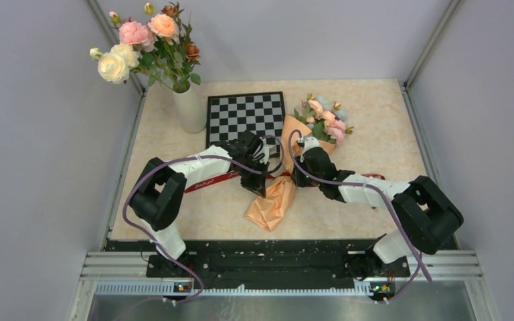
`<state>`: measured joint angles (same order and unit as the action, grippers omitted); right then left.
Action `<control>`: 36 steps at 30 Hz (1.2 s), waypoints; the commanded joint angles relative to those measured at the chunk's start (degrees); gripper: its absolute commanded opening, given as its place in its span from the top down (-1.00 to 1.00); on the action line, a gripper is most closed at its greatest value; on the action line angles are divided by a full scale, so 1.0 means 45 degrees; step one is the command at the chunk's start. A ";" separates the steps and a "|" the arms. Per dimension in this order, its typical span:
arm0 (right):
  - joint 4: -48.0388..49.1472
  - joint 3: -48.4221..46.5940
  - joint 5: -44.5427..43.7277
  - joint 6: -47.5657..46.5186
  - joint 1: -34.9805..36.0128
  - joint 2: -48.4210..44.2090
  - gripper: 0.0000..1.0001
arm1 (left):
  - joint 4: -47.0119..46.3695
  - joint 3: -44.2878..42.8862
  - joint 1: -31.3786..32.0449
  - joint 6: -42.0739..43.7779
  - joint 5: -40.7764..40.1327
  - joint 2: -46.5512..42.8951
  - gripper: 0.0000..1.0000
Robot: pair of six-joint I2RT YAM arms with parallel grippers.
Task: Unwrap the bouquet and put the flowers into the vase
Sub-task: Untie the ribbon from the wrapping paper.
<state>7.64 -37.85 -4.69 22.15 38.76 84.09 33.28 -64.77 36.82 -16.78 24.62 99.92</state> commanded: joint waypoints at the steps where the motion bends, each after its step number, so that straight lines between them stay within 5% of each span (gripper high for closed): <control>1: 0.0404 -0.0686 -0.0711 -0.0052 -0.0147 0.0485 0.59 | 0.0200 -0.0359 0.0041 0.0154 0.0124 0.0027 1.00; 10: 0.0771 -0.0677 -0.1060 0.0058 -0.0157 0.1348 0.57 | 0.0204 -0.0380 0.0050 0.0154 0.0109 0.0047 1.00; 15: 0.1071 -0.0449 -0.1816 0.0194 -0.0157 0.1338 1.00 | 0.0233 -0.0376 0.0054 0.0154 0.0134 0.0061 1.00; 26: 0.2736 0.0974 -0.4577 0.0191 -0.0139 -0.0574 1.00 | 0.0222 -0.0368 0.0052 0.0154 0.0120 0.0138 1.00; 36: 0.3284 0.1917 -0.4741 0.0713 -0.0143 -0.1828 1.00 | 0.0222 -0.0387 0.0051 0.0154 0.0169 0.0188 1.00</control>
<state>18.41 -30.02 -21.85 24.29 38.92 79.61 31.64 -65.58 36.93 -16.78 25.08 99.92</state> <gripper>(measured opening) 0.008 0.007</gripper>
